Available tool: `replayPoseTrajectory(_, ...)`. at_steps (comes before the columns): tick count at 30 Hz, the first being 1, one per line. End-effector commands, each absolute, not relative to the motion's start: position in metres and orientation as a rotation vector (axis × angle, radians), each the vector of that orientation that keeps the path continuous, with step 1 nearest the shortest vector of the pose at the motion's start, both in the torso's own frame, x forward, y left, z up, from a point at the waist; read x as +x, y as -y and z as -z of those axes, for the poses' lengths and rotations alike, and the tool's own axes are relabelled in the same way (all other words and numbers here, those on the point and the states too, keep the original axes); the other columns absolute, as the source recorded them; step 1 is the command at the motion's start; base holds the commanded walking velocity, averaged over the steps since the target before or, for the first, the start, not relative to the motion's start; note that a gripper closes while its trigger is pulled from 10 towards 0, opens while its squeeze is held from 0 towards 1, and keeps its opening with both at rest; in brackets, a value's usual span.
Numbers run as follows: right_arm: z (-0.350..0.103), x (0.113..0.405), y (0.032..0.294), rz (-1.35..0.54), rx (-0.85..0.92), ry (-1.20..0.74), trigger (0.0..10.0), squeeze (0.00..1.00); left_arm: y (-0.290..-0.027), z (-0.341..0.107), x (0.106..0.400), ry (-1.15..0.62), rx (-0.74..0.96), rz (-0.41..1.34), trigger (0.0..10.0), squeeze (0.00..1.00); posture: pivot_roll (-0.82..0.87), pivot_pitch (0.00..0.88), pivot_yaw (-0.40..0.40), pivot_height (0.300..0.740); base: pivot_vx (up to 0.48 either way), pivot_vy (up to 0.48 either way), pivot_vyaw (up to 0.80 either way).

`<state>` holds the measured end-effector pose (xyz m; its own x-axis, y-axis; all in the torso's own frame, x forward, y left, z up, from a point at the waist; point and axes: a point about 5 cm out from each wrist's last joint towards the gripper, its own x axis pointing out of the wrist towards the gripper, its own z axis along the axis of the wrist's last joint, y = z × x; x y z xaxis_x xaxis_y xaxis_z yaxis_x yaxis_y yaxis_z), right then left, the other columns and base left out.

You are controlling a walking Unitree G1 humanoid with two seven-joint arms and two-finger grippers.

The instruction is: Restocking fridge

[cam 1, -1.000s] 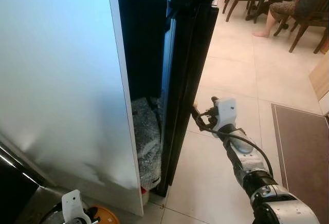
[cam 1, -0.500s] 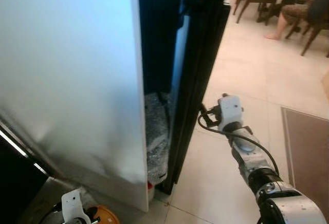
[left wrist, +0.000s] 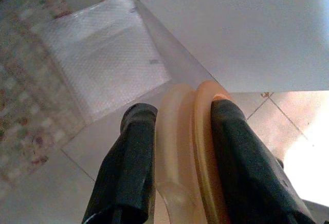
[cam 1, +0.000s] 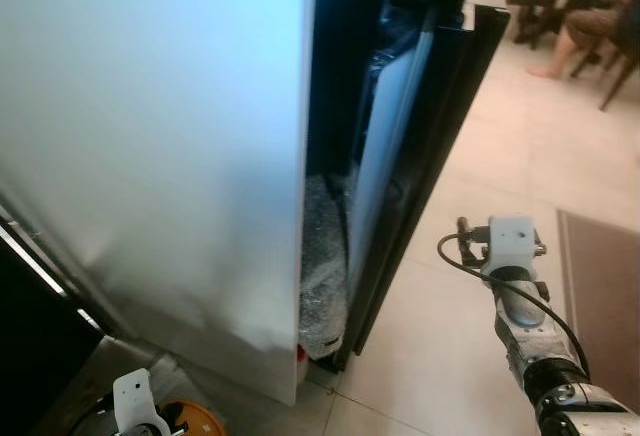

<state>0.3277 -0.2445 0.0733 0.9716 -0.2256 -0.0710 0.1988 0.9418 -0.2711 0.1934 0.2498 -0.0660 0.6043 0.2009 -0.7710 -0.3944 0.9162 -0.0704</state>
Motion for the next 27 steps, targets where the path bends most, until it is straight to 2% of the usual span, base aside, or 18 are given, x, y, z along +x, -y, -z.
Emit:
replayPoseTrajectory(1, -0.064, 0.315, 0.263, 0.325, -0.279, -0.142, 10.0, 0.0, -0.248, 0.069, 0.19, -0.885, -0.227, -0.328, 10.0, 0.0, -0.11, 0.064, -0.016, 0.74, 0.0, 0.0, 0.0)
replayPoseTrajectory(5, -0.05, 0.298, 0.28, 0.434, -0.291, -0.217, 10.0, 0.0, -0.248, 0.068, 0.19, -0.888, -0.217, -0.319, 10.0, 0.0, -0.11, 0.062, -0.017, 0.74, 0.0, 0.0, 0.0)
replayPoseTrajectory(9, -0.026, 0.283, 0.277, 0.436, -0.257, -0.349, 10.0, 0.0, -0.248, 0.068, 0.191, -0.89, -0.211, -0.314, 10.0, 0.0, -0.11, 0.062, -0.017, 0.74, 0.0, 0.0, 0.0)
replayPoseTrajectory(12, -0.007, 0.273, 0.266, 0.369, -0.223, -0.448, 10.0, 0.0, -0.248, 0.068, 0.191, -0.892, -0.198, -0.303, 10.0, 0.0, -0.11, 0.059, -0.016, 0.74, 0.0, 0.0, 0.0)
replayPoseTrajectory(15, -0.003, 0.275, 0.248, 0.269, -0.201, -0.427, 10.0, 0.0, -0.248, 0.068, 0.192, -0.893, -0.189, -0.296, 10.0, 0.0, -0.11, 0.057, -0.015, 0.74, 0.0, 0.0, 0.0)
replayPoseTrajectory(22, 0.003, 0.276, 0.228, 0.146, -0.215, -0.464, 10.0, 0.0, -0.248, 0.068, 0.192, -0.899, -0.172, -0.287, 10.0, 0.0, -0.11, 0.053, -0.019, 0.74, 0.0, 0.0, 0.0)
replayPoseTrajectory(27, 0.032, 0.252, 0.218, 0.046, -0.238, -0.671, 10.0, 0.0, -0.248, 0.068, 0.192, -0.904, -0.163, -0.28, 10.0, 0.0, -0.11, 0.052, -0.021, 0.74, 0.0, 0.0, 0.0)
